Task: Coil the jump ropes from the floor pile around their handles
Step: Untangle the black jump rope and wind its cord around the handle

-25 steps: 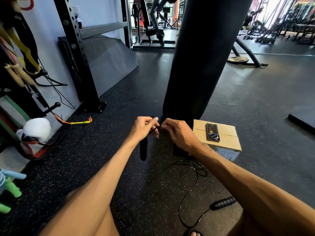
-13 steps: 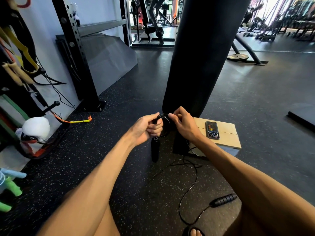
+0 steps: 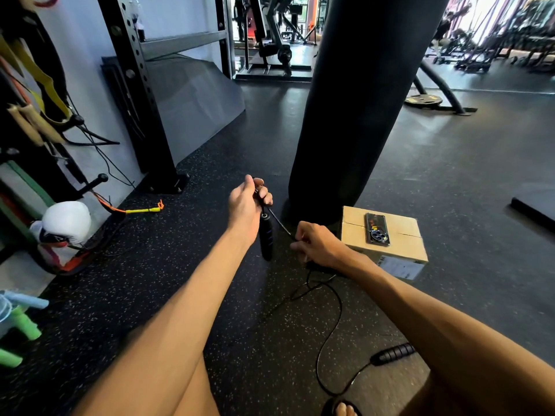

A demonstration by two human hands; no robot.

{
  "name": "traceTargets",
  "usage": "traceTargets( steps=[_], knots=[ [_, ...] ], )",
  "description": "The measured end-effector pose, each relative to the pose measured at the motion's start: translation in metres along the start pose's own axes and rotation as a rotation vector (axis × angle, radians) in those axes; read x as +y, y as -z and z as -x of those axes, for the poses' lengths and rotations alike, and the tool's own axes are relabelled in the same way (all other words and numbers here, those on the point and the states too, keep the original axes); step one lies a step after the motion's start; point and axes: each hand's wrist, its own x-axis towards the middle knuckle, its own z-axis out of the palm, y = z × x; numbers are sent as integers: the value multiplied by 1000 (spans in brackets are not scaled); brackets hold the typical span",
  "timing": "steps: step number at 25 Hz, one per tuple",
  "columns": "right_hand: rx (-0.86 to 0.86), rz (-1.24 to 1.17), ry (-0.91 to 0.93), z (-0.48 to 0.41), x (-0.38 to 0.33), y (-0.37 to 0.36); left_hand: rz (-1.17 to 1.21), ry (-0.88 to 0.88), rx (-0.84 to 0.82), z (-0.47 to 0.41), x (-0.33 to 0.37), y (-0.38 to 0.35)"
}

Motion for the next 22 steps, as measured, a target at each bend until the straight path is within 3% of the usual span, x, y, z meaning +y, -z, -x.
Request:
traceTargets(
  steps=[3,6,10,13,15,18,22],
  knots=[
    [33,126,140,-1,-4,-1,-377,-191,28,0,-7,2],
    [103,179,239,-1,-11,3,-690,-268,-37,-2,-14,9],
    [238,237,312,0,-20,12,-1092,-271,-151,-2,-14,16],
    [313,309,350,0,-23,20,-1262,-128,-329,5,-13,15],
    [320,345,352,-1,-24,21,-1242,37,-411,6,-14,14],
    [303,335,317,-2,-21,18,-1002,263,-445,6,-11,14],
    [245,185,257,-7,-8,14,-650,434,-446,7,-3,17]
  ],
)
